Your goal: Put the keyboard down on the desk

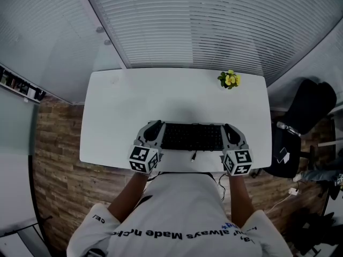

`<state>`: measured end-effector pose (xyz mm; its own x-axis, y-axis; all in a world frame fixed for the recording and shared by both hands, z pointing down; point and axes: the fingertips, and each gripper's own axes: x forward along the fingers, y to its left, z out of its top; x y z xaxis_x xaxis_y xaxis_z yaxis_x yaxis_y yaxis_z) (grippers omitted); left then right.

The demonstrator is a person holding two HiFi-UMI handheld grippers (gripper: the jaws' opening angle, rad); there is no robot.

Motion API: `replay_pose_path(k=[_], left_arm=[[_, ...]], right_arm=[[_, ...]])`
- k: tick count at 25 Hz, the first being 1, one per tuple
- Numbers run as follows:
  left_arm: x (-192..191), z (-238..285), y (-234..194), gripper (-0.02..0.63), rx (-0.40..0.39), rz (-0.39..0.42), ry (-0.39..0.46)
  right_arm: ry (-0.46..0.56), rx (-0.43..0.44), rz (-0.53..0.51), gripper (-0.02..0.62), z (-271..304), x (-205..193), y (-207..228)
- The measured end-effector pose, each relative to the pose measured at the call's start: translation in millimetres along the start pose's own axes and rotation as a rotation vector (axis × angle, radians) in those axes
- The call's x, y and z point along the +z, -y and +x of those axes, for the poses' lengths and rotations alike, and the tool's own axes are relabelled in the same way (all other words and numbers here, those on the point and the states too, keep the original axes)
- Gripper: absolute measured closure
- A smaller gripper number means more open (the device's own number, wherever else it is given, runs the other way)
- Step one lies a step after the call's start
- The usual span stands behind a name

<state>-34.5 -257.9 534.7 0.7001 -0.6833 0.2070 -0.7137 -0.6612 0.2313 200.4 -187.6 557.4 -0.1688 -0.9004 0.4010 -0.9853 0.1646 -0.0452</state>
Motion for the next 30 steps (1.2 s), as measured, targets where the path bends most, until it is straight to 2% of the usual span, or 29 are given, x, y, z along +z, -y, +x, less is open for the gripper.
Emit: replay_pose_path(k=[9, 19, 25, 30], left_arm=[[57.8, -14.4, 43.6, 0.566, -0.124, 0.07, 0.1], [111.8, -32.6, 73.8, 0.581, -0.215, 0.08, 0.2], [122.9, -36.6, 81.3, 0.583, -0.245, 0.082, 0.216], [125.9, -38.9, 84.1, 0.583, -0.255, 0.076, 0.224]], right_arm=[[0.089, 0.088, -0.061, 0.554, -25.5, 58.9, -35.4], [0.139, 0.186, -0.084, 0.565, -42.7, 98.4, -68.2], [0.175, 0.218, -0.106, 0.566, -55.2, 125.4, -82.7], [0.188, 0.235, -0.106, 0.567, -59.4, 133.3, -89.2]])
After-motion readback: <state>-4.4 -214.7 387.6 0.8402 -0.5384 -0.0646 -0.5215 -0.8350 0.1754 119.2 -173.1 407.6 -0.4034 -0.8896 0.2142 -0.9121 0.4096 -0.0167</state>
